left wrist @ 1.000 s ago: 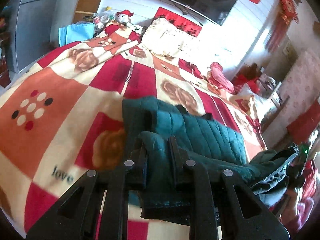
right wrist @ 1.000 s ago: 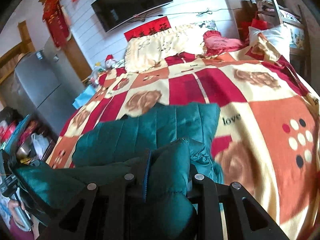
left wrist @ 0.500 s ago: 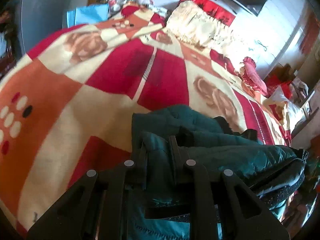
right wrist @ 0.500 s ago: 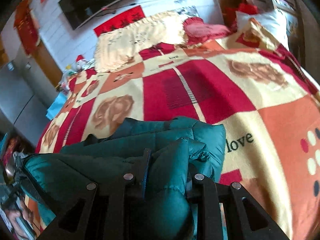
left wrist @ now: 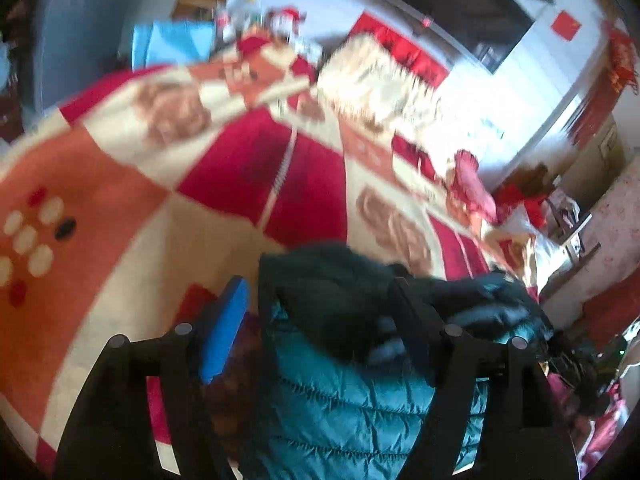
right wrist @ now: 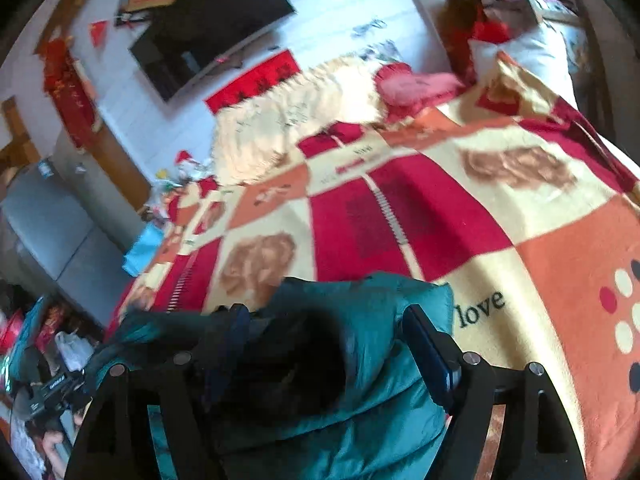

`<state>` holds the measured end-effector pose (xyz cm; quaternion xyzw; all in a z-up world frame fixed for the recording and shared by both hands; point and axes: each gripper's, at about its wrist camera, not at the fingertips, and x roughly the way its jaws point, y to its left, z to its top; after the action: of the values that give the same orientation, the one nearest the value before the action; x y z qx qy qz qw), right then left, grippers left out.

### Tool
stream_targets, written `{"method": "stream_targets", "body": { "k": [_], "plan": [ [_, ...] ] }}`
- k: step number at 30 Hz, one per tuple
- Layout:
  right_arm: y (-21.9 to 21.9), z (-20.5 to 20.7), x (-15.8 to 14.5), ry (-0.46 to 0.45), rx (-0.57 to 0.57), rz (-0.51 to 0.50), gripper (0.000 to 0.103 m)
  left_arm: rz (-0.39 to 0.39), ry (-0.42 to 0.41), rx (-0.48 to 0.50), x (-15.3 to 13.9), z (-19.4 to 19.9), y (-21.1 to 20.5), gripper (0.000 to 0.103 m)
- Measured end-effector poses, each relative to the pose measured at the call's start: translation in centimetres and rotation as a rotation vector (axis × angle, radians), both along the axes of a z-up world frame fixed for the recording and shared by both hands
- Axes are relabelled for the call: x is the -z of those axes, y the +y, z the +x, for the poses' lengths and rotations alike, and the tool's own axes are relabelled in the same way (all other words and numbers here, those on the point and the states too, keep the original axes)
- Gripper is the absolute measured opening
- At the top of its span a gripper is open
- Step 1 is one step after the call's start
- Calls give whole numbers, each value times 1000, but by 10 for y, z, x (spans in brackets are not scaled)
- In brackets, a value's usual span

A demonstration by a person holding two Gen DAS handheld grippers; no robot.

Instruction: Fold large clothes

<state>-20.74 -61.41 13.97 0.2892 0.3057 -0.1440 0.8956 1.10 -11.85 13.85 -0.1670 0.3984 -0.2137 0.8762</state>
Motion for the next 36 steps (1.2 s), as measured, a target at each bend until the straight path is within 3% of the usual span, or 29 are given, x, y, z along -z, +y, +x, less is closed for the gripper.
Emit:
{"method": "stream_targets", "body": {
  "k": [6,11,15,18,21,28,36],
  "plan": [
    [41,13,-1,55,-127,-115,77,52,-40,25,1,-12,-25,72],
    [65,48,26,136,-179,-187,77,184,-7,30,32,4,-68,72],
    [60,83,50,209,-138,-259,77,316,37,11,61,26,-92,73],
    [44,99,66,294,-70,-302,77,358,3,-4,65,38,-99,81],
    [28,102,84,347,-19,-253,77,369,2,4,71,50,-107,83],
    [21,96,97,373,18,-224,77,424,-41,-6,72,47,-116,84],
    [31,65,54,251,22,-239,81,451,-53,-7,64,36,-115,83]
  ]
}}
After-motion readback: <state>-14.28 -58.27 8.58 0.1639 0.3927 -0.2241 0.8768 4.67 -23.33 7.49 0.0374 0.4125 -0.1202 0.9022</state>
